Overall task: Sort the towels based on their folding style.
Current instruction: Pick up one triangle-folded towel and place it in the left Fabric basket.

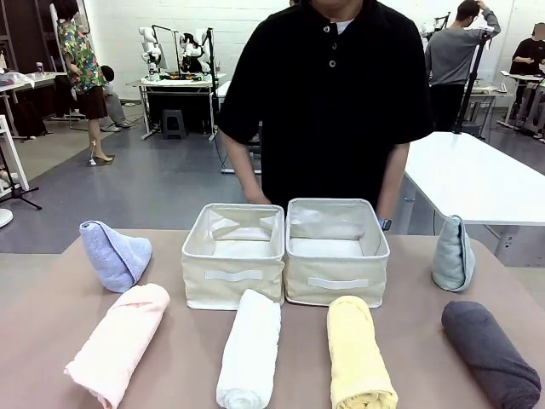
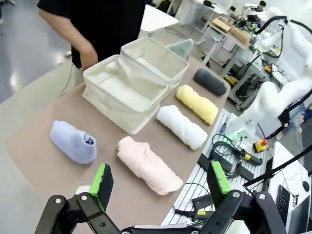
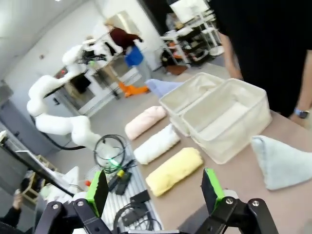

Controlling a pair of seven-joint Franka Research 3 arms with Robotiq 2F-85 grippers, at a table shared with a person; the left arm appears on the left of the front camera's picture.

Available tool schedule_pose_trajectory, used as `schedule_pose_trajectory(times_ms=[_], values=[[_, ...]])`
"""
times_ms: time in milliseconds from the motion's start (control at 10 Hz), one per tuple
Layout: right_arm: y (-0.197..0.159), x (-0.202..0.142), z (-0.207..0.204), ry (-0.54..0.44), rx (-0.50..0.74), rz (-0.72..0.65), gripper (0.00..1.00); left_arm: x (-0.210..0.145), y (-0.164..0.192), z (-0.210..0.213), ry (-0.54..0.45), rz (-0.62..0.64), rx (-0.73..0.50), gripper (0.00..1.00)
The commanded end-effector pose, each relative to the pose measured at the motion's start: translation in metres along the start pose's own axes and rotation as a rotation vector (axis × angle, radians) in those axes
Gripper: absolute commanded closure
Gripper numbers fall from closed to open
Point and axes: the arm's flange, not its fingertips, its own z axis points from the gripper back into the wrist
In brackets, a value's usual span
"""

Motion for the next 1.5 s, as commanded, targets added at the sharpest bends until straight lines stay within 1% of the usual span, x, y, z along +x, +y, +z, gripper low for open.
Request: schedule_pose_trajectory(times_ms=[0,100,200,300,400,500,1400], values=[[0.030,-0.003,-0.008,-0.001,-0.180,0.022,0.00,-0.011,-0.003,0.000,0.008,-0.013,0.044,0.00],[0.038,-0.003,-0.010,0.011,-0.251,0.043,0.00,-0.014,-0.004,0.002,0.020,-0.015,0.067,0.00],[0.045,-0.001,-0.015,0.035,-0.294,0.062,0.00,-0.013,-0.009,0.002,0.035,-0.022,0.086,0.00],[0.051,0.001,-0.021,0.066,-0.308,0.077,0.00,-0.012,-0.012,0.001,0.061,-0.036,0.094,0.00],[0.057,0.006,-0.033,0.092,-0.342,0.105,0.00,-0.009,-0.005,0.009,0.014,0.004,0.061,0.00],[0.043,0.013,0.001,0.040,-0.273,0.049,0.00,-0.009,-0.005,0.009,0.014,0.004,0.061,0.00],[0.043,0.013,0.001,0.040,-0.273,0.049,0.00,-0.009,-0.005,0.009,0.014,0.004,0.061,0.00]])
